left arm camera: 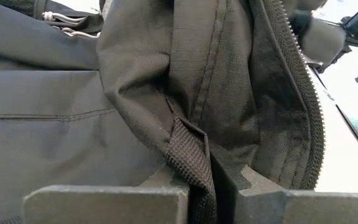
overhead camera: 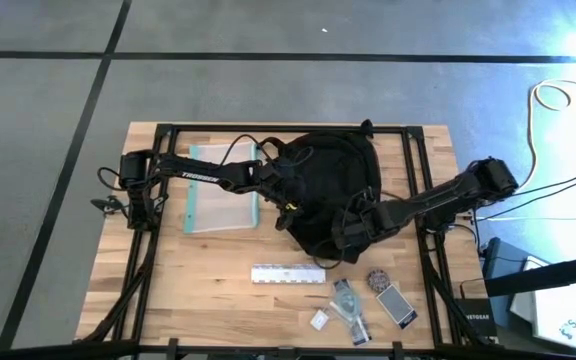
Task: Unpack backpack
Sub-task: Remove the black cellphone from the black backpack
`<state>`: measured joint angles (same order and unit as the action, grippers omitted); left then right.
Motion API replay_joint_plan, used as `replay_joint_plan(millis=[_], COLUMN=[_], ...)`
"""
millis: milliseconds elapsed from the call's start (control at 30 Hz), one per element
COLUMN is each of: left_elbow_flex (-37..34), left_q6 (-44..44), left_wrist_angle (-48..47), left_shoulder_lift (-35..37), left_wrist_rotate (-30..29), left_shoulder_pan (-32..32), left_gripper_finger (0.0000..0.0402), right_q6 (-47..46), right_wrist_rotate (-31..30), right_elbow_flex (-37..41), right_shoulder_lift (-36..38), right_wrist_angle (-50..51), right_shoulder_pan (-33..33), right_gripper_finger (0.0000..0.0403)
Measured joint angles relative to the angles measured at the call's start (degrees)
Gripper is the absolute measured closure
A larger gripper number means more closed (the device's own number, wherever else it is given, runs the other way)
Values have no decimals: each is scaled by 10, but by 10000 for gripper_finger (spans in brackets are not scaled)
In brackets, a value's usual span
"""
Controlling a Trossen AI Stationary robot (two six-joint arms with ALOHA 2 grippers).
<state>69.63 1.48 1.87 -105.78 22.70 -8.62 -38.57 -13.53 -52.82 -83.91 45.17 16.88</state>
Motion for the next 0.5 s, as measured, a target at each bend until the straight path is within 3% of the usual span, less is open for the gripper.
replay_joint_plan(millis=[500], left_elbow_flex=[0], left_q6=[0], left_wrist_angle=[1], left_shoulder_lift=[0], left_wrist_rotate=[-1], left_shoulder_pan=[0], left_gripper_finger=[389], right_q6=[-4], right_wrist_rotate=[-63], right_elbow_flex=[0], right_shoulder_lift=[46], right_wrist_angle=[-21], right_shoulder_pan=[0], right_gripper_finger=[402])
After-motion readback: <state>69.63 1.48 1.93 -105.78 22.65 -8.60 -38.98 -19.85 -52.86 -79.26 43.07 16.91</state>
